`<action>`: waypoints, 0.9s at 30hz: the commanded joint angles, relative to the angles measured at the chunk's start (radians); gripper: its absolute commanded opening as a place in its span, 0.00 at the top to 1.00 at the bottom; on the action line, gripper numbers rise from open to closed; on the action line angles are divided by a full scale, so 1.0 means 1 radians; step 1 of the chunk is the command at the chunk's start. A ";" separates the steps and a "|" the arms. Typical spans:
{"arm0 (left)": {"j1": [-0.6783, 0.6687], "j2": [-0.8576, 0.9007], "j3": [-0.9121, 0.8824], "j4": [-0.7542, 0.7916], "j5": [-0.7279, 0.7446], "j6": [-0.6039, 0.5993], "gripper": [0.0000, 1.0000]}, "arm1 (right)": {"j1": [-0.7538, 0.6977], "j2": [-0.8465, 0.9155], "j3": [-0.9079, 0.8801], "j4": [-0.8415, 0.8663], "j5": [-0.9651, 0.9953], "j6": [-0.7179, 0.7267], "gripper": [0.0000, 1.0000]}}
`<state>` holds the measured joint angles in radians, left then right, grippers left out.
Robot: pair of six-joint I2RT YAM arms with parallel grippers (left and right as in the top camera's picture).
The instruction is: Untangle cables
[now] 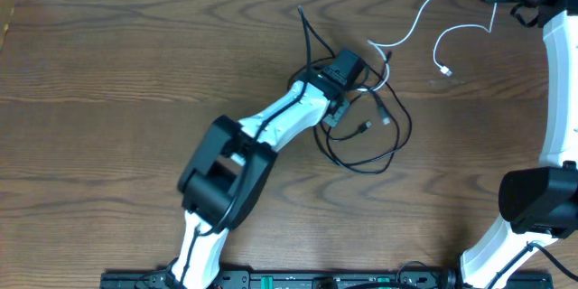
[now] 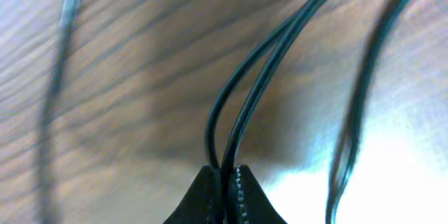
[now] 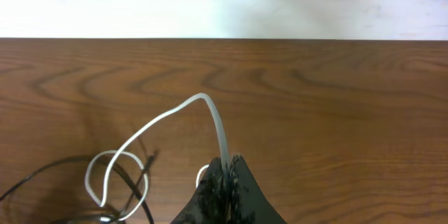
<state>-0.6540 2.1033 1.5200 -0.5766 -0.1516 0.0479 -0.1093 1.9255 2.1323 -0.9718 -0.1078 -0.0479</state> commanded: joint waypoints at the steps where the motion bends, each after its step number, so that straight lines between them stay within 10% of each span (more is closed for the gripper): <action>1: 0.019 -0.160 0.004 -0.054 -0.042 -0.015 0.92 | -0.017 0.019 0.008 0.002 0.088 0.011 0.99; 7: 0.119 -0.283 0.004 -0.130 -0.044 -0.015 0.93 | -0.053 0.020 0.008 -0.029 0.393 0.182 0.99; 27: 0.477 -0.314 0.004 -0.235 -0.164 -0.053 0.93 | -0.373 0.020 0.008 0.040 0.433 0.245 0.99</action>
<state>-0.2249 1.7954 1.5188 -0.8047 -0.2703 0.0185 -0.4393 1.9366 2.1323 -0.9569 0.2932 0.1795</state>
